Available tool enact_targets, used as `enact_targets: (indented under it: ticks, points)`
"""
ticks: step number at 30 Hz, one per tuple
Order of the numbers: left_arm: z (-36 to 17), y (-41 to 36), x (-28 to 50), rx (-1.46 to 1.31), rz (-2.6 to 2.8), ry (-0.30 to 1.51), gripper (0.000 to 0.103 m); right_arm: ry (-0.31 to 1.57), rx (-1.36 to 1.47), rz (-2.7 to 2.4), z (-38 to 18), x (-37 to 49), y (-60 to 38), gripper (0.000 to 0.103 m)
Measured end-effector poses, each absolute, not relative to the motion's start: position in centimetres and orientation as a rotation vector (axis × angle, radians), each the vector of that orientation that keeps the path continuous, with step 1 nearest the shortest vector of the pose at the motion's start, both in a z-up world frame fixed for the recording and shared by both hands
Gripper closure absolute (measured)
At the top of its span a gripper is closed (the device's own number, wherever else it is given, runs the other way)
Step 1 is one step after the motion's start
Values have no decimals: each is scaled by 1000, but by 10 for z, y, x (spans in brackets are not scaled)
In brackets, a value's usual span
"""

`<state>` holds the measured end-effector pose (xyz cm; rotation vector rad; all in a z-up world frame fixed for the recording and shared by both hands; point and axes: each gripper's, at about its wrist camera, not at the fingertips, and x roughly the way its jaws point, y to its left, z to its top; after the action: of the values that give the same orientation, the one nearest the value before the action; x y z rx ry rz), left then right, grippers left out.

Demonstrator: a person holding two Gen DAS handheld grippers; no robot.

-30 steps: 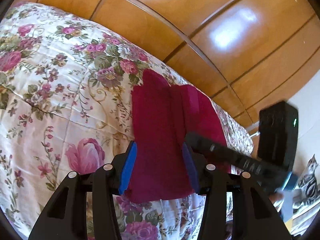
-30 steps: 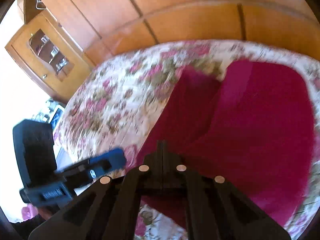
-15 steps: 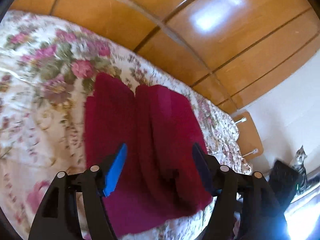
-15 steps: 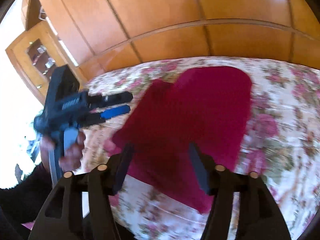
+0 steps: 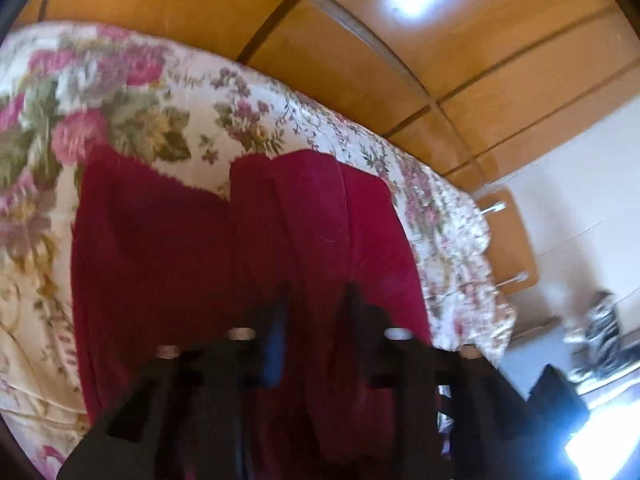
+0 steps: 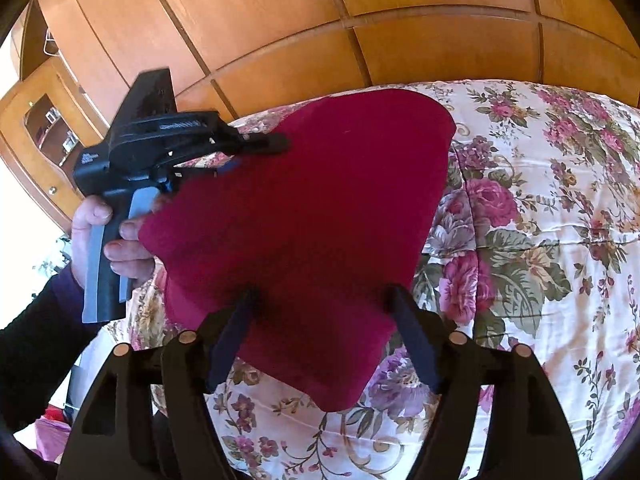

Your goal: Fold small clothes

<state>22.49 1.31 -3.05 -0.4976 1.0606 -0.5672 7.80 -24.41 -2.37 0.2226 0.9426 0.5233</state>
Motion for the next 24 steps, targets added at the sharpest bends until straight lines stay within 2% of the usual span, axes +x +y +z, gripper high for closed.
enact_targets:
  ticks: [8, 11, 14, 17, 19, 24]
  points:
    - [32, 48, 156, -403, -511, 818, 83, 890, 177, 592, -7, 60, -222, 30]
    - [23, 59, 145, -331, -412, 824, 83, 896, 144, 620, -11, 58, -200, 29]
    - [-14, 71, 154, -307, -302, 914, 82, 941, 93, 633, -24, 59, -172, 28]
    - [-36, 80, 155, -316, -247, 963, 77, 946, 25, 622, -33, 57, -153, 22]
    - [-30, 87, 148, -345, -220, 945, 59, 955, -7, 619, -29, 57, -152, 21]
    - [5, 91, 116, -308, -198, 814, 58, 915, -10, 638, 6, 63, -171, 23]
